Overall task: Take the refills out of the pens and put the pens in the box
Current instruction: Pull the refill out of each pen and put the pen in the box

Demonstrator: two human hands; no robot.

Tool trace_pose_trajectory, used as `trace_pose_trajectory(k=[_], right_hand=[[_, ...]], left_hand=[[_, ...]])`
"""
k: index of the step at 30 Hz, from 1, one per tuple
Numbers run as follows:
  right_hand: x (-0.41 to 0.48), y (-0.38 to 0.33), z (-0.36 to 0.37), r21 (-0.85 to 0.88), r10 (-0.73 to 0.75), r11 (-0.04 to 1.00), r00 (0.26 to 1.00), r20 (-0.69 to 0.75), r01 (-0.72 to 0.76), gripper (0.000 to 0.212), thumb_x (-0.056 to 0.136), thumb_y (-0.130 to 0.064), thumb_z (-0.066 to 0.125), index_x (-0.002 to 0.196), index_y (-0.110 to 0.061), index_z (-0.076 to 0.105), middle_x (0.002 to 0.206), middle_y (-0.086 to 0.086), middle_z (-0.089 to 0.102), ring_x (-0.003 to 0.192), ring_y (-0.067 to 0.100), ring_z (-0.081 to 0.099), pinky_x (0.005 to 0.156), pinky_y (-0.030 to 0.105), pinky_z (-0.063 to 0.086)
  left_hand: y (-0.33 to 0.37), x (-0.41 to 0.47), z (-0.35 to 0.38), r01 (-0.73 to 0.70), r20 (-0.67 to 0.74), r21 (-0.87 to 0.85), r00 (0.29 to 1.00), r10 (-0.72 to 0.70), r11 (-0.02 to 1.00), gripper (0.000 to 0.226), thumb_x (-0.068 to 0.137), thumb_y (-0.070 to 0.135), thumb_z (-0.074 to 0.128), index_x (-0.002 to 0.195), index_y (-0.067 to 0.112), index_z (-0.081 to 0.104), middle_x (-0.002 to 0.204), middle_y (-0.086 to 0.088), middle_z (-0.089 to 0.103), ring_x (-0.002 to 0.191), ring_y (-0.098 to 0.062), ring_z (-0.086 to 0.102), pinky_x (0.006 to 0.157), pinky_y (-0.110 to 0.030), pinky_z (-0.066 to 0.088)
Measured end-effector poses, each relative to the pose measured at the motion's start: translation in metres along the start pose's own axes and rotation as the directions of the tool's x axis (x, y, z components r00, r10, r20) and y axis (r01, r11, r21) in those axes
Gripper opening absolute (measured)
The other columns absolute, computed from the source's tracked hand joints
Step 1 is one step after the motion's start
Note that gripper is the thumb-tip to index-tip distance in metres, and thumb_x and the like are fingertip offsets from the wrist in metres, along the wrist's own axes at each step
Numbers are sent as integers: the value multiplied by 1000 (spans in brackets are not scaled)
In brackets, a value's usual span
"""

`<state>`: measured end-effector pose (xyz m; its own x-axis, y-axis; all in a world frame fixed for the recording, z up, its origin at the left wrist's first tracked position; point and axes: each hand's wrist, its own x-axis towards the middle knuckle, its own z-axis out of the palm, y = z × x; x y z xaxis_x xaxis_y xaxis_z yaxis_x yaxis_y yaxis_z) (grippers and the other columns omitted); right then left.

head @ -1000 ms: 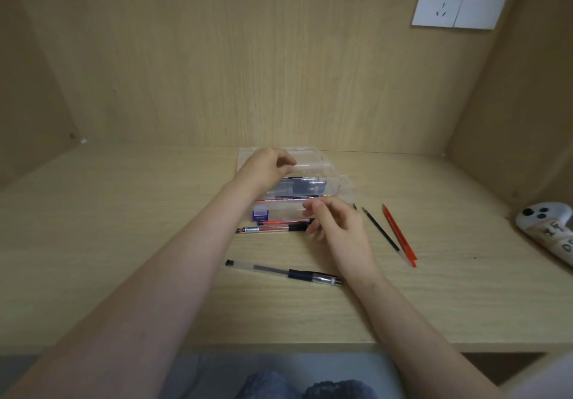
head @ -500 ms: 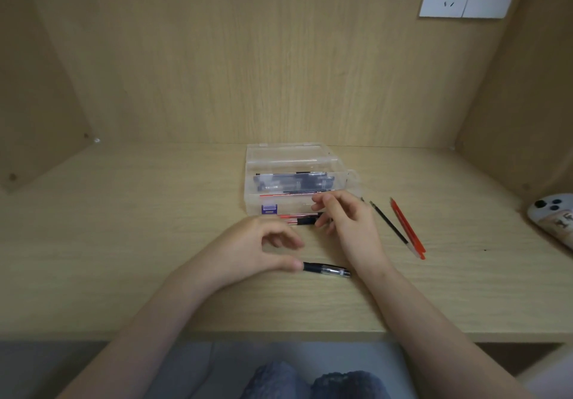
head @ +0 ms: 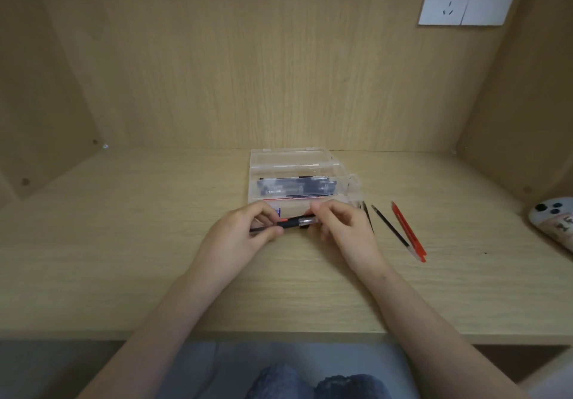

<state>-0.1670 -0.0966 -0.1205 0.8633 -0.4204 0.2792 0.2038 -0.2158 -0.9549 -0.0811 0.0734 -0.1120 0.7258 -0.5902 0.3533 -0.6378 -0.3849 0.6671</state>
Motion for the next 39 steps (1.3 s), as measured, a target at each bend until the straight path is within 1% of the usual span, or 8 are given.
trace_pose_trajectory(k=[4,6,10,22,27,32,35,39], right_hand=[[1,2,0,-7,-37,999,999,31,37,3,85,-14,67,83,-16,67,64,3,65,58,8,56,60,18,45],[1,1,-1,14,-68,998,997,18,68,8,84,-7,66,83,-15,68,69,5,66,64,10,60,61,20,48],[-2,-1,-1,21,-115,993,993,12,115,16,83,-2,65,82,-18,68,75,4,69,69,13,63,67,25,51],[-3,1,0,-69,-142,987,989,51,145,17,85,-4,64,80,-20,68,74,-3,69,72,8,64,75,23,49],[-1,1,-7,39,-122,991,987,-103,127,14,86,-6,64,82,-20,65,70,-5,68,70,8,63,71,22,48],[-5,2,-2,-307,-202,932,979,-2,192,6,83,-22,68,79,-26,68,79,-12,65,82,8,58,77,24,44],[-3,7,-2,-424,-199,888,980,-7,177,6,80,-28,71,75,-29,67,81,-14,63,94,7,51,83,27,40],[-4,8,-1,-477,-167,865,986,22,157,7,76,-24,74,76,-29,69,80,-15,64,97,8,46,89,31,41]], left_hand=[[7,5,2,-16,35,87,999,13,996,25,78,35,70,99,38,57,85,19,60,83,-1,59,81,-35,49],[11,8,8,-27,90,83,996,19,996,28,80,43,65,106,41,56,92,20,61,89,-1,59,84,-34,49],[14,11,21,-77,100,28,992,74,997,17,84,46,59,99,38,61,95,18,67,91,-2,62,83,-37,49],[19,1,26,-85,-35,294,994,100,952,29,85,58,47,98,38,64,77,8,68,74,-13,61,62,-29,42],[7,3,9,39,-175,273,985,9,961,34,82,60,48,90,33,67,74,0,69,75,-24,63,60,-31,42],[10,-3,9,2,-141,281,989,39,960,43,74,68,44,92,33,61,76,10,66,71,-13,60,59,-27,39],[10,-2,12,20,-127,234,992,11,972,28,78,55,59,95,34,51,67,11,57,66,-11,56,58,-28,38],[5,-2,15,-2,-84,177,996,17,984,25,83,36,61,92,36,37,71,13,60,66,-12,58,65,-35,47]])
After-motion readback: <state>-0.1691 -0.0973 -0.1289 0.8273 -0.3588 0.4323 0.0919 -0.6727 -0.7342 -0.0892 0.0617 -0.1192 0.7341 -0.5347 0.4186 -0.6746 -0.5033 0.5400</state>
